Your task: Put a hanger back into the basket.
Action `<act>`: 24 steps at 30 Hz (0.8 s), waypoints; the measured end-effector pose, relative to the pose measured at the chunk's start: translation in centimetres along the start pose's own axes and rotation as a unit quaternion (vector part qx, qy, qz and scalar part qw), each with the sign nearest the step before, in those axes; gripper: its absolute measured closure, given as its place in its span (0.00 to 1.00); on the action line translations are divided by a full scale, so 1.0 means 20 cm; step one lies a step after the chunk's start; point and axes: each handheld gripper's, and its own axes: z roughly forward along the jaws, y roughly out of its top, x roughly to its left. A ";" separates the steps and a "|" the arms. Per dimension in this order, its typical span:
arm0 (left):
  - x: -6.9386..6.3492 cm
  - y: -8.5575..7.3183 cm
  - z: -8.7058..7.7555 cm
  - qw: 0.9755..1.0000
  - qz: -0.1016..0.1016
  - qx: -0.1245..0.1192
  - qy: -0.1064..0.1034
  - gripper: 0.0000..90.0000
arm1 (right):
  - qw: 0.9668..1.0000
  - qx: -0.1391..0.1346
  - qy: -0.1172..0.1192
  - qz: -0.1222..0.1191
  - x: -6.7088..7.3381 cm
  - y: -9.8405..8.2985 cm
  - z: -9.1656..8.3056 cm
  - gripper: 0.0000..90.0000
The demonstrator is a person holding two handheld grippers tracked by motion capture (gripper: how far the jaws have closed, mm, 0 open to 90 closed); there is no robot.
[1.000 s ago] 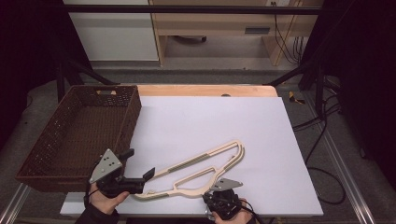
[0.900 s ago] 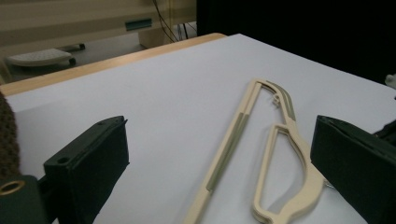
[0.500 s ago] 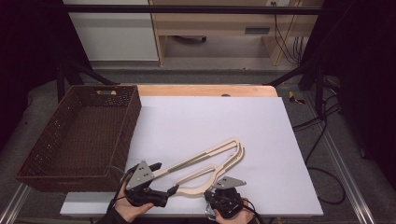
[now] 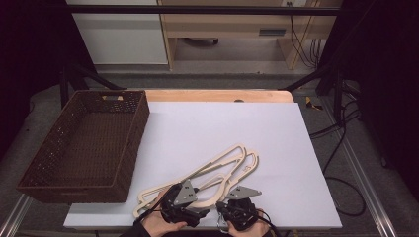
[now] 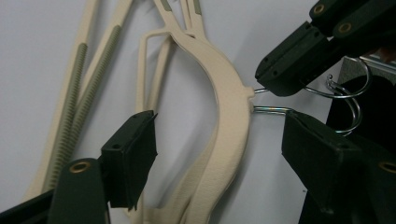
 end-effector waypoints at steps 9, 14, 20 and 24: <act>0.00 0.01 0.01 1.000 0.014 0.023 -0.001 0.42 | 1.000 0.005 -0.003 -0.022 0.00 0.03 -0.02 0.99; -0.01 0.02 0.03 1.000 0.013 0.028 -0.002 0.50 | 1.000 0.008 -0.005 -0.029 0.00 0.05 -0.04 0.99; -0.02 0.03 0.04 0.999 0.021 0.042 0.005 0.58 | 1.000 0.012 -0.005 -0.028 0.00 0.06 -0.05 0.99; -0.03 0.06 0.04 0.998 0.032 0.047 0.011 0.69 | 1.000 0.017 -0.008 -0.021 0.01 0.07 -0.06 0.99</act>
